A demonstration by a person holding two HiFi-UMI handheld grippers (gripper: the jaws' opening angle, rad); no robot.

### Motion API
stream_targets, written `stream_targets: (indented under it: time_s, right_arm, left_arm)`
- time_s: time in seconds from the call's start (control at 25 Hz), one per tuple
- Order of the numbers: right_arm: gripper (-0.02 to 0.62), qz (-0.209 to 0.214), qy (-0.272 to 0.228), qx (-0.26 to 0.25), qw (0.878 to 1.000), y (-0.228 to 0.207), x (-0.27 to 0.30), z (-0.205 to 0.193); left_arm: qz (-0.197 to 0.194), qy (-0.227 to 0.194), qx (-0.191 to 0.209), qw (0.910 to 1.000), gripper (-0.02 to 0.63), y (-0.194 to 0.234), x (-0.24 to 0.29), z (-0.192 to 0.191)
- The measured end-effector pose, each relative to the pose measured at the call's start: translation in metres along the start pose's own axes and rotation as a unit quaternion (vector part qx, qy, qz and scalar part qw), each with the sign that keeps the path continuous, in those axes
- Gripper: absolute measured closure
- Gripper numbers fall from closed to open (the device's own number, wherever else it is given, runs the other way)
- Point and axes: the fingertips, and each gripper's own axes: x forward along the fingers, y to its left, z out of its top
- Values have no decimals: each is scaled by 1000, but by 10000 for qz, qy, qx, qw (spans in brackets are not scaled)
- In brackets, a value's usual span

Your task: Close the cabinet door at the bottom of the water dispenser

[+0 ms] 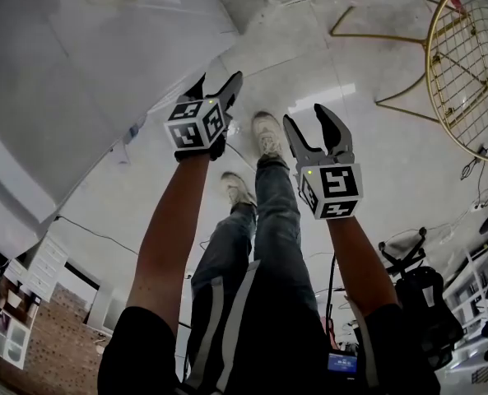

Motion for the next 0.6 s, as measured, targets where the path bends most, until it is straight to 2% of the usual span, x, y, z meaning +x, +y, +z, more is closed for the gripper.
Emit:
stream_targets:
  time_s: [0.08, 0.28, 0.44, 0.6]
  right_arm:
    - [341, 45, 23, -14, 10000, 4, -4, 0]
    - [342, 69, -39, -109, 9999, 3, -11, 3]
    - [344, -15, -108, -191, 9998, -2, -22, 7]
    - [347, -55, -241, -306, 9992, 9, -36, 14]
  left_arm:
    - [-130, -135, -34, 9998, 221, -5, 4, 2]
    - [-34, -206, -88, 9997, 221, -12, 0, 10]
    - [-61, -131, 34, 9999, 225, -22, -17, 3]
    - [-129, -200, 234, 9994, 271, -31, -45, -2]
